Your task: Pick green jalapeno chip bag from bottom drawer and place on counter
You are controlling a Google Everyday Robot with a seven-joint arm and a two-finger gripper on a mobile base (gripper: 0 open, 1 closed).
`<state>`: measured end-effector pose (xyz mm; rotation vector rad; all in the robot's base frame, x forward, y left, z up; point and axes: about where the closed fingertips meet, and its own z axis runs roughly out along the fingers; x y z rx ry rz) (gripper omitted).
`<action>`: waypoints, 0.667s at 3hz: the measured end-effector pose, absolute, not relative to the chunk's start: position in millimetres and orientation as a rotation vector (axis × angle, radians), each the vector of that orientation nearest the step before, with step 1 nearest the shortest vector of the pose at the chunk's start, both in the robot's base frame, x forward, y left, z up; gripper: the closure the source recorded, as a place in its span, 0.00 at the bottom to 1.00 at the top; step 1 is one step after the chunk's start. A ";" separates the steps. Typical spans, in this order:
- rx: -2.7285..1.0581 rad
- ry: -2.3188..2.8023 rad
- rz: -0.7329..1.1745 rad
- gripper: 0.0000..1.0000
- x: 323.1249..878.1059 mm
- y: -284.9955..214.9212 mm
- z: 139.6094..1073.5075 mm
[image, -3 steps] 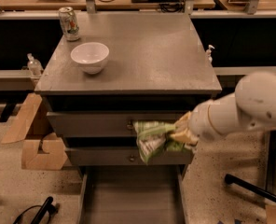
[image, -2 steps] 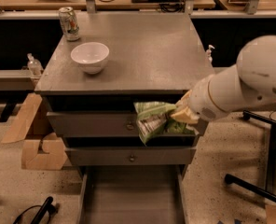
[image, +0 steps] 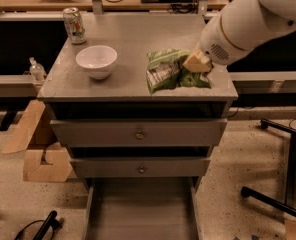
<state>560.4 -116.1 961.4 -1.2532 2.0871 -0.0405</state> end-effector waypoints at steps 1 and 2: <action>-1.153 2.063 -0.114 1.00 586.9 -116.9 990.1; -1.075 2.032 -0.192 1.00 621.9 -126.3 995.8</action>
Offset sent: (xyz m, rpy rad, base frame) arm 0.1067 -0.0239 0.0435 -0.0050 -0.2615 -0.2086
